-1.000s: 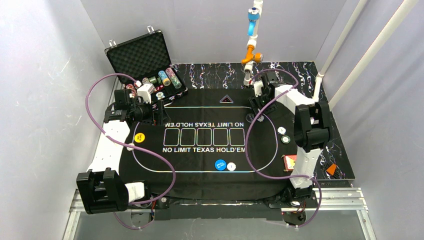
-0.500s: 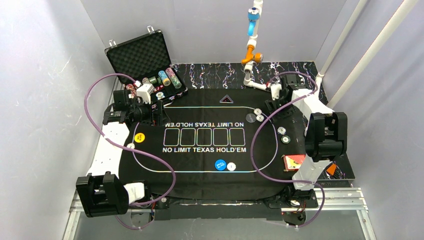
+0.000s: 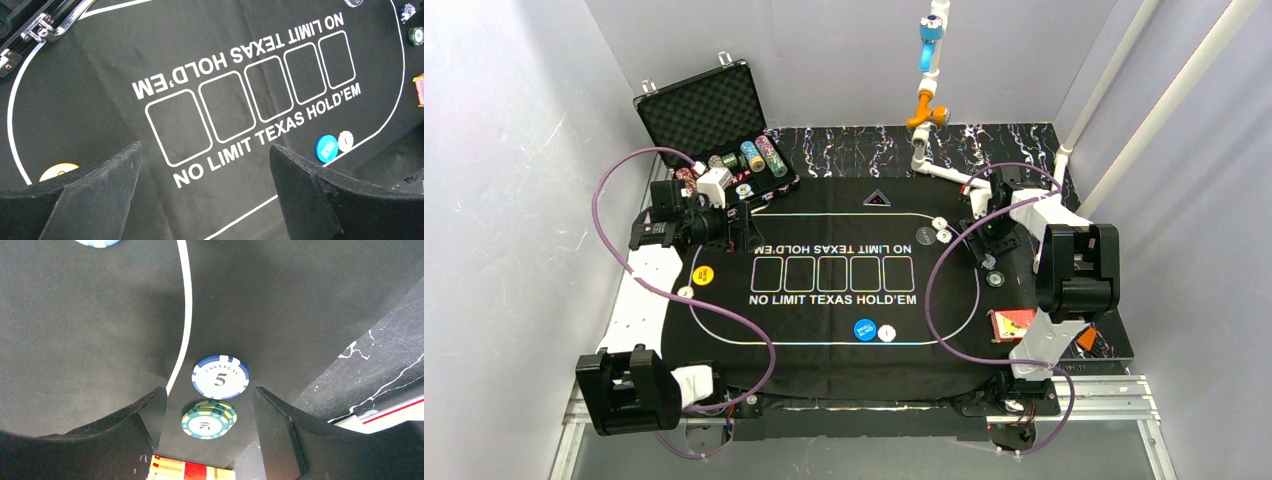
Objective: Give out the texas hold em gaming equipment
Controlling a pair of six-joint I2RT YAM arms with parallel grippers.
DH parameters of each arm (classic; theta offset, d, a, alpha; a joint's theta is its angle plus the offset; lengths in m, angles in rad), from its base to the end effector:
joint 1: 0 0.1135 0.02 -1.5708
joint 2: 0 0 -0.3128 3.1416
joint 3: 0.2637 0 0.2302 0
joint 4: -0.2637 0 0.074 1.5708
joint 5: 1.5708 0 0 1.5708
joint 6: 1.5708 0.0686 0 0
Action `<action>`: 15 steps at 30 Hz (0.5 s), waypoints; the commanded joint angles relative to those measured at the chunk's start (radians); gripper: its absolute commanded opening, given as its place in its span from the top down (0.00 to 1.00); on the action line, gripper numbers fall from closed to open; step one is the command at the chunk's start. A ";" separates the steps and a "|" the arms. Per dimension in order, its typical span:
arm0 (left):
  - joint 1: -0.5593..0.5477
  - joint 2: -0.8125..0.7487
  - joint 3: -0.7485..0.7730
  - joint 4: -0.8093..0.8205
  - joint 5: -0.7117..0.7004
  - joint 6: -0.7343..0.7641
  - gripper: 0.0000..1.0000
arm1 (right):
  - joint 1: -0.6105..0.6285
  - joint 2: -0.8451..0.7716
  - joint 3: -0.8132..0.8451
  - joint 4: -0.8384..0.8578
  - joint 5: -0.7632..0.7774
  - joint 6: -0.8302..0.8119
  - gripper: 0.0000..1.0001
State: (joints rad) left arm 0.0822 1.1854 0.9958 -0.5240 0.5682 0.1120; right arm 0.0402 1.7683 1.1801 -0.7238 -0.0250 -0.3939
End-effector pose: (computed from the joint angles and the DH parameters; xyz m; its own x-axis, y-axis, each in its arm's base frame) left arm 0.2339 -0.0178 0.3341 -0.6107 0.0442 -0.7906 0.4071 0.8740 -0.2655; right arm 0.3357 0.0152 0.2090 -0.8741 -0.4191 -0.2456 -0.4137 0.9072 -0.0759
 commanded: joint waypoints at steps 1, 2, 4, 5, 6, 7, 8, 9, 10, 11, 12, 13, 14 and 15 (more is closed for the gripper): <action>0.001 -0.023 0.015 -0.014 0.009 0.012 0.02 | -0.004 0.005 -0.002 0.032 -0.001 -0.008 0.28; 0.001 -0.021 0.014 -0.013 0.008 0.012 0.02 | -0.006 0.009 -0.003 0.035 0.001 -0.008 0.28; 0.002 -0.021 0.015 -0.014 0.009 0.012 0.02 | -0.007 0.016 -0.004 0.040 0.003 -0.010 0.28; 0.001 -0.020 0.015 -0.014 0.009 0.012 0.02 | -0.009 0.020 -0.004 0.042 0.005 -0.010 0.28; 0.001 -0.019 0.014 -0.014 0.010 0.011 0.02 | -0.009 0.023 -0.004 0.044 0.006 -0.010 0.29; 0.001 -0.018 0.014 -0.013 0.010 0.010 0.02 | -0.010 0.028 -0.004 0.046 0.008 -0.011 0.29; 0.002 -0.018 0.014 -0.013 0.010 0.010 0.02 | -0.012 0.032 -0.004 0.047 0.010 -0.011 0.29; 0.001 -0.017 0.013 -0.013 0.010 0.009 0.02 | -0.013 0.034 -0.005 0.048 0.011 -0.012 0.29; 0.001 -0.016 0.012 -0.012 0.010 0.011 0.02 | -0.016 0.037 -0.008 0.050 0.012 -0.013 0.29; 0.001 -0.016 0.012 -0.012 0.010 0.011 0.02 | -0.019 0.038 -0.009 0.050 0.013 -0.014 0.29; 0.002 -0.016 0.012 -0.011 0.009 0.011 0.02 | -0.020 0.039 -0.011 0.051 0.015 -0.015 0.29; 0.001 -0.016 0.012 -0.011 0.008 0.011 0.02 | -0.022 0.041 -0.013 0.052 0.015 -0.016 0.30; 0.001 -0.015 0.011 -0.011 0.008 0.010 0.02 | -0.024 0.042 -0.016 0.052 0.014 -0.016 0.30; 0.001 -0.015 0.013 -0.010 0.008 0.010 0.02 | -0.026 0.043 -0.019 0.051 0.013 -0.018 0.31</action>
State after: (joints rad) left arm 0.0822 1.1854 0.9958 -0.5240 0.5678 0.1120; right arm 0.0257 1.7981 1.1786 -0.6876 -0.0212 -0.3973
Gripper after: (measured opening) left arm 0.982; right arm 0.702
